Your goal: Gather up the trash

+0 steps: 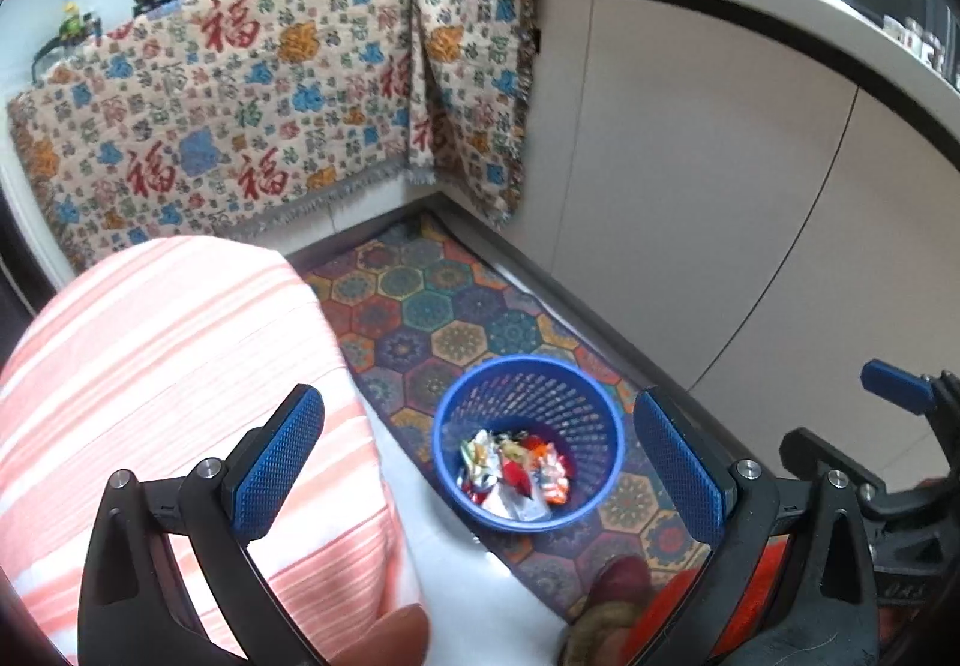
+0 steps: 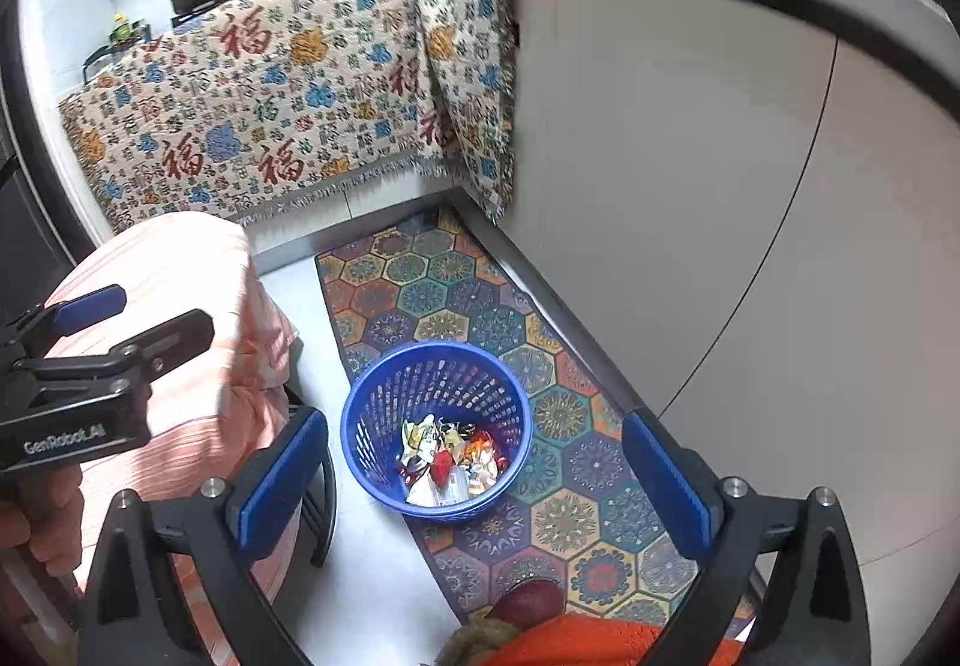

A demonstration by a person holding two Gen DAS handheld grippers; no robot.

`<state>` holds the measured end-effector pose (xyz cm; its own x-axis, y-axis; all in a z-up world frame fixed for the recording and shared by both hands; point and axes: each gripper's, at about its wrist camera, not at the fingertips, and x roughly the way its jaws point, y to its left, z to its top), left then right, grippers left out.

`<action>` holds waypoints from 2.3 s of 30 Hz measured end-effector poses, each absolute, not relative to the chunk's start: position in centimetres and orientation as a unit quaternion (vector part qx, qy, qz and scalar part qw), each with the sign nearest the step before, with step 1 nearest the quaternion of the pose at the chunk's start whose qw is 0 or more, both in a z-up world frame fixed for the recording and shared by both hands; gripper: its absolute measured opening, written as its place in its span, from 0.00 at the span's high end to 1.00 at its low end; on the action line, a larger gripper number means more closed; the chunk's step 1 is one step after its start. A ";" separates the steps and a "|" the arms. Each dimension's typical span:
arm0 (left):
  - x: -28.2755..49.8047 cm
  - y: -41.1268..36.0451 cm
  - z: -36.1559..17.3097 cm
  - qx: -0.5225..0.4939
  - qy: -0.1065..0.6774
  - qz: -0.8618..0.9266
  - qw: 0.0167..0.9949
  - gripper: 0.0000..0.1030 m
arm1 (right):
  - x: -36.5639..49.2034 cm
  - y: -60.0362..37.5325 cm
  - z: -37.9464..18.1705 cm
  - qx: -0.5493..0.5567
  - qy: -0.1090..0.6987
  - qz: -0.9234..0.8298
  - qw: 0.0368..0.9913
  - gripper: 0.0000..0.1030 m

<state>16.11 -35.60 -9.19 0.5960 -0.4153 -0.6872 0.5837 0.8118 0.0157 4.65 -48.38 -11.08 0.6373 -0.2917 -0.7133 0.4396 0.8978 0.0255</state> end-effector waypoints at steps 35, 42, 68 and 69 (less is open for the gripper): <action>14.4 -34.2 -7.8 0.129 0.360 -0.258 0.887 0.00 | 3.0 -45.0 -8.9 0.070 0.374 -0.212 0.900 0.03; 14.5 -33.9 -7.7 0.125 0.365 -0.263 0.884 0.00 | 3.1 -45.0 -8.8 0.072 0.375 -0.211 0.900 0.03; 14.9 -33.8 -8.1 0.125 0.369 -0.263 0.883 0.00 | 3.4 -44.8 -9.1 0.072 0.386 -0.212 0.895 0.03; 14.9 -33.7 -8.2 0.124 0.370 -0.262 0.883 0.00 | 3.5 -44.8 -9.1 0.073 0.387 -0.213 0.894 0.03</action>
<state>14.92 -33.74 -8.16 0.5887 -0.3710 -0.7182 0.5552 0.8313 0.0256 3.46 -44.77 -9.10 0.6108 -0.3241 -0.7224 0.4365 0.8990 -0.0342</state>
